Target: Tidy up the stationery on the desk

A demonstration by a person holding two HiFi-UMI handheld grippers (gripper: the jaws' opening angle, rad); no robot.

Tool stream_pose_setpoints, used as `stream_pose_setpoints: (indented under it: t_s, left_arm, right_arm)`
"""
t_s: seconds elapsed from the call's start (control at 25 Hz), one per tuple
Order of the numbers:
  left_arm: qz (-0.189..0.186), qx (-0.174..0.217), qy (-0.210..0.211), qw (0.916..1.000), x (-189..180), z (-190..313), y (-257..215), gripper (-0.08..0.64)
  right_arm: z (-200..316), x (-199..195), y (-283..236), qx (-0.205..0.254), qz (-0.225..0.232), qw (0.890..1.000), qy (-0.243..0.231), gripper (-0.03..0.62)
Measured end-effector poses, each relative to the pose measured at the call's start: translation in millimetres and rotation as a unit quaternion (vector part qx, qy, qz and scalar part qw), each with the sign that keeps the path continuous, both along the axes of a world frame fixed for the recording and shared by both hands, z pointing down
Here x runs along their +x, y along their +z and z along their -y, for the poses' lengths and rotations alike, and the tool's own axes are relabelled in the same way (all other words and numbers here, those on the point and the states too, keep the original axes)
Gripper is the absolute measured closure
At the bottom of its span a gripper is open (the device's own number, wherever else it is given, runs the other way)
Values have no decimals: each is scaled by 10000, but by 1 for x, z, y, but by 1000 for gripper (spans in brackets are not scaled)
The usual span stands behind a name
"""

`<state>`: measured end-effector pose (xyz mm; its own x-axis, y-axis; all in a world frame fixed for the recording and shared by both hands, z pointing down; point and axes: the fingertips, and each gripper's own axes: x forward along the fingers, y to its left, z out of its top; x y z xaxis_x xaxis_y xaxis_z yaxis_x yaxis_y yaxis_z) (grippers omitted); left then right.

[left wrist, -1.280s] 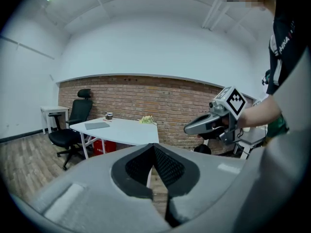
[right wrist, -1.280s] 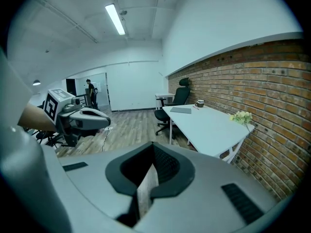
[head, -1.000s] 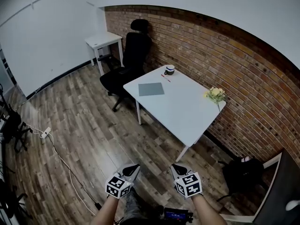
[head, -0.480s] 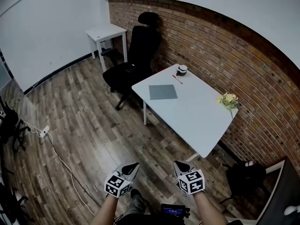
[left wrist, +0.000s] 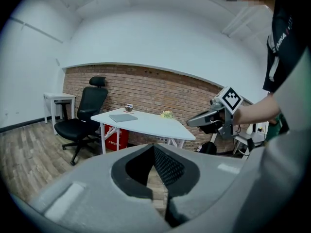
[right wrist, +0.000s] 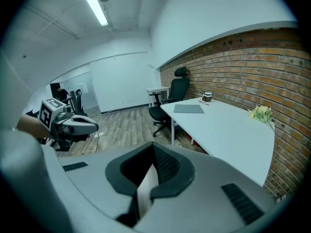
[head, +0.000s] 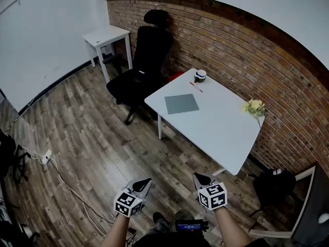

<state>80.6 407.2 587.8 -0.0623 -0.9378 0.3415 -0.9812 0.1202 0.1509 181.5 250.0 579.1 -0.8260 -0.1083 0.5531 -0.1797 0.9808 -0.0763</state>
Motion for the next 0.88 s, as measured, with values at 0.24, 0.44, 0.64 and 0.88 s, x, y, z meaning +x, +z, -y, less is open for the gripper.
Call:
stream_pose_setpoints:
  t_s: [0.24, 0.44, 0.64, 0.88]
  left_arm:
    - [-41, -3, 265, 9996, -23, 25, 8, 554]
    - [-18, -4, 468, 9989, -51, 59, 10, 554]
    - [-82, -50, 704, 9975, -89, 100, 8, 554]
    - [-180, -291, 960, 9948, -138, 153, 13, 554]
  right_arm:
    - [13, -25, 10, -79, -54, 9998, 180, 583]
    - [40, -53, 13, -185, 17, 9989, 421, 583]
    - [75, -99, 17, -353, 27, 9977, 573, 583]
    - [126, -154, 19, -562, 104, 9947, 852, 583]
